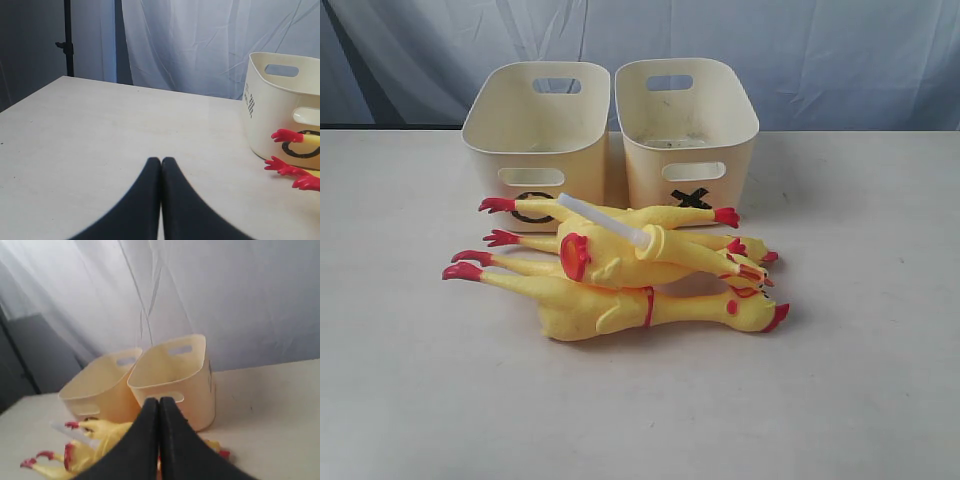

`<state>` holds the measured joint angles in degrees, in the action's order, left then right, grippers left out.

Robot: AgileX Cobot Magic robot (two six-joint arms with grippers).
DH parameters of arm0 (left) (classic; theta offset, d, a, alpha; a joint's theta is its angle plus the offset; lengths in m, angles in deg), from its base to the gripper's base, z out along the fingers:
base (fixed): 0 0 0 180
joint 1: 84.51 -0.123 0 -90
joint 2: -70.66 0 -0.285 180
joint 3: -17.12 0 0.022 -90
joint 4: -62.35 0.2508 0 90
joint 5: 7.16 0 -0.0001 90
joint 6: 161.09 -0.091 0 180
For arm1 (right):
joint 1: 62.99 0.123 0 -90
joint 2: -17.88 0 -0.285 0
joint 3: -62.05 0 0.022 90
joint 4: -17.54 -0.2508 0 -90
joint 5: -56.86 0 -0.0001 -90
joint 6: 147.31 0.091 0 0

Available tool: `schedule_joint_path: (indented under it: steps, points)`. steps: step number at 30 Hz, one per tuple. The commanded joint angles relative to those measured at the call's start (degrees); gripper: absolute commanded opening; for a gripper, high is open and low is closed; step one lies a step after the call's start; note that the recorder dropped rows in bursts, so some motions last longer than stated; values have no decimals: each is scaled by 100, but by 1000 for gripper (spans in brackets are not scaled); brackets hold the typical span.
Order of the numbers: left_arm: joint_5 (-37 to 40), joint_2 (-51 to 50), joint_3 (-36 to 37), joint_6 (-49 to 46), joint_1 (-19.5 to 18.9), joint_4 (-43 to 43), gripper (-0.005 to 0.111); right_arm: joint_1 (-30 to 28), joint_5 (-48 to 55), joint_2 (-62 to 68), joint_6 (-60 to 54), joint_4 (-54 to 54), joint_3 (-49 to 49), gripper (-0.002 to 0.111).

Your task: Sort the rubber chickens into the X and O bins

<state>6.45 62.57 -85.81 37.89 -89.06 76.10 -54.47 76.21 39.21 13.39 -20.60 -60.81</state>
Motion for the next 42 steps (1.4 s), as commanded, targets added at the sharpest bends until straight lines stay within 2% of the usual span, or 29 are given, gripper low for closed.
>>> schedule_joint_path:
  steps: [1,4,11,17,23,28,30,37,42]
  points:
    - [5,30,14,0,15,21,0,12,1298,1427,-1305,58,-1101,-1]
    - [5,30,14,0,15,21,0,27,2130,2632,-2372,68,-1958,-1]
    - [5,30,14,0,15,21,0,463,2008,4312,-3892,56,-2639,-1]
    - [5,30,14,0,15,21,0,939,1377,5257,-4817,173,-2661,-1]
    - [5,30,14,0,15,21,0,1899,178,6194,-4992,380,-2661,-1]
    - [5,30,14,0,15,21,0,2072,-202,6779,-4992,835,-2661,-1]
    - [5,30,14,0,15,21,0,2072,-344,6997,-5005,835,-2661,5]
    - [5,30,14,0,15,43,0,2072,-744,7374,-5005,736,-2661,58]
    - [5,30,14,0,15,43,0,2087,-791,7608,-5005,512,-2661,61]
